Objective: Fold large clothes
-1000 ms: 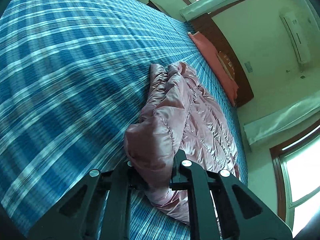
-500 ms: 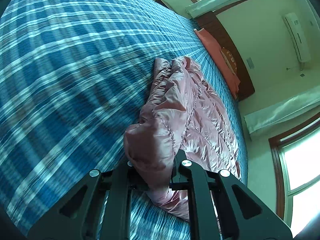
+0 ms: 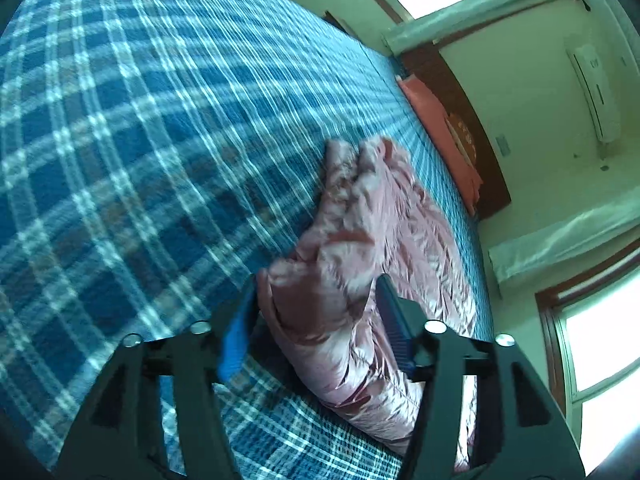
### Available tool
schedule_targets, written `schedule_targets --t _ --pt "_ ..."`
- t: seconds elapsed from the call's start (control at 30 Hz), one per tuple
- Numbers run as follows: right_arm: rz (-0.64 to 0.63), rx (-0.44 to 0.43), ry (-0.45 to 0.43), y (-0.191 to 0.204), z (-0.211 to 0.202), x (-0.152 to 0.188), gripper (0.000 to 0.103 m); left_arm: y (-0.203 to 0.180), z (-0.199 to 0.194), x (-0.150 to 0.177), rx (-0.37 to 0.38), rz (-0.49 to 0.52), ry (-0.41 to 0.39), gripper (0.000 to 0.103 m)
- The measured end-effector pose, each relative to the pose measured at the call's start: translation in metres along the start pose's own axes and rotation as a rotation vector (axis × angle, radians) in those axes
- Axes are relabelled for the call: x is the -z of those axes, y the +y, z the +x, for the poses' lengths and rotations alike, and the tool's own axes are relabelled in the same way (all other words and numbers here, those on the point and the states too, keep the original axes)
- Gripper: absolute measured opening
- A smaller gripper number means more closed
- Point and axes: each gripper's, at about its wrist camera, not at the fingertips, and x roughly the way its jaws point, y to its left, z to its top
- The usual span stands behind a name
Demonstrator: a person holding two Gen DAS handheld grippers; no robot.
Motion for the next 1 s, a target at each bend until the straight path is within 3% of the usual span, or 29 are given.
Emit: schedule_targets --t 0.07,0.17,0.2,0.3,0.43,0.63,0.83,1.0 --pt "0.008 0.012 -0.028 -0.005 -0.007 -0.001 0.054 0.006 -0.003 -0.004 -0.006 0.003 0.001 0.061" --pt "0.012 0.017 -0.025 -0.011 -0.01 -0.001 0.054 0.013 -0.001 -0.007 -0.017 0.003 0.025 0.06" --pt "0.011 0.02 -0.027 -0.013 -0.011 -0.002 0.053 0.016 0.001 -0.007 -0.026 0.009 0.033 0.057" --pt "-0.006 0.03 -0.006 -0.02 -0.01 -0.001 0.035 0.022 0.012 -0.003 -0.043 0.023 0.061 0.034" --pt "0.01 0.031 0.008 -0.03 -0.005 0.002 0.033 0.022 0.015 0.003 -0.047 0.055 0.059 0.031" --pt "0.037 0.01 0.008 -0.037 -0.014 0.002 0.035 0.019 0.014 0.0 -0.031 0.053 0.084 0.039" --pt "0.058 0.033 -0.026 -0.048 -0.034 -0.011 0.044 0.017 -0.003 -0.009 -0.066 0.052 0.061 0.062" --pt "0.043 0.117 -0.056 -0.053 -0.053 -0.021 0.047 0.022 -0.009 -0.017 -0.086 0.065 0.079 0.062"
